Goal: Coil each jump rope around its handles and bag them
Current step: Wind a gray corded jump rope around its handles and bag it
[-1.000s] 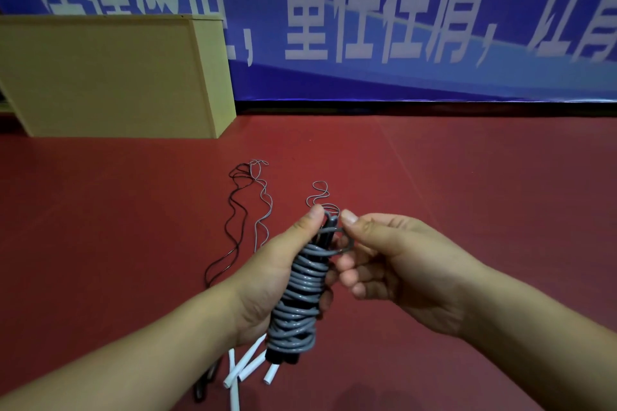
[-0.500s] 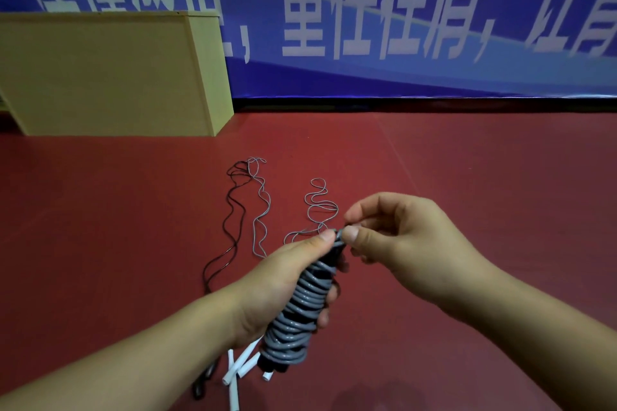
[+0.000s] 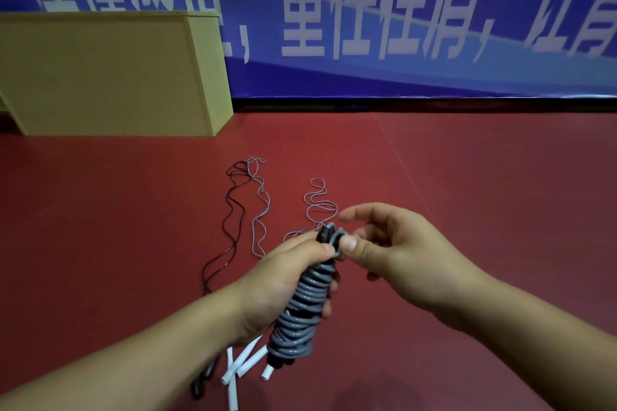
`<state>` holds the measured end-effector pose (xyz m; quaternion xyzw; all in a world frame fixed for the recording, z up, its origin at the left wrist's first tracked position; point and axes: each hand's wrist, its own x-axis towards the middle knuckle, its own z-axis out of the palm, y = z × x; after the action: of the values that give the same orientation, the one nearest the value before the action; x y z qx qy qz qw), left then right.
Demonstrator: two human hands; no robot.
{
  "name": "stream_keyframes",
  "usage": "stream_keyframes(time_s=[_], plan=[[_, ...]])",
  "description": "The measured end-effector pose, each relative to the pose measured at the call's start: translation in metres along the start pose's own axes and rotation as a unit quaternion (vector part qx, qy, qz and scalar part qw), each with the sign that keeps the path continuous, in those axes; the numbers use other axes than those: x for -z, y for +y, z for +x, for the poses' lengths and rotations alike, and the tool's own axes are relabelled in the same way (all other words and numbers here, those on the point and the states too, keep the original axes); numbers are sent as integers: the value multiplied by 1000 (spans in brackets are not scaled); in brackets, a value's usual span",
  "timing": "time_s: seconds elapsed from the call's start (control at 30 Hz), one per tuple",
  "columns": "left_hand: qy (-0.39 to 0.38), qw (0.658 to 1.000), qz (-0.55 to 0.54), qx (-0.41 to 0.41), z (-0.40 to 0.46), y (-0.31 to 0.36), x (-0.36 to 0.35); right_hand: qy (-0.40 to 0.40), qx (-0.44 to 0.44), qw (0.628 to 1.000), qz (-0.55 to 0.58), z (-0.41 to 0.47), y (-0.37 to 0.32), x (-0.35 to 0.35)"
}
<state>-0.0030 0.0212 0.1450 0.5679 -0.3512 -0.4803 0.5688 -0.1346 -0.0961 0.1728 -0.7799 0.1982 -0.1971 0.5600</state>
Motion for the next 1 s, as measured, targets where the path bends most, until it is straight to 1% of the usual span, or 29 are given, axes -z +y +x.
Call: stream_keyframes(time_s=[0.13, 0.23, 0.33, 0.63, 0.77, 0.83, 0.93, 1.0], plan=[[-9, 1000, 18, 11, -2, 3, -1, -32, -13, 999, 32, -1, -2, 2], [-19, 999, 17, 32, -5, 5, -2, -49, -62, 991, 104, -2, 0, 2], [-41, 998, 15, 47, -9, 6, -3, -60, -89, 984, 142, -2, 2, 3], [-59, 996, 29, 53, -13, 8, -4, -97, -93, 977, 168, -2, 3, 0], [-65, 996, 50, 42, -10, 4, -3, -91, -103, 973, 186, -1, 3, -3], [-58, 996, 59, 39, -9, 3, -5, -75, -76, 982, 158, -1, 3, -4], [-32, 996, 82, 24, -7, 2, -5, -23, 29, 999, 28, 0, 7, -6], [-17, 995, 99, 10, -6, 4, -4, 6, 83, 996, -44, 1, 10, -6]])
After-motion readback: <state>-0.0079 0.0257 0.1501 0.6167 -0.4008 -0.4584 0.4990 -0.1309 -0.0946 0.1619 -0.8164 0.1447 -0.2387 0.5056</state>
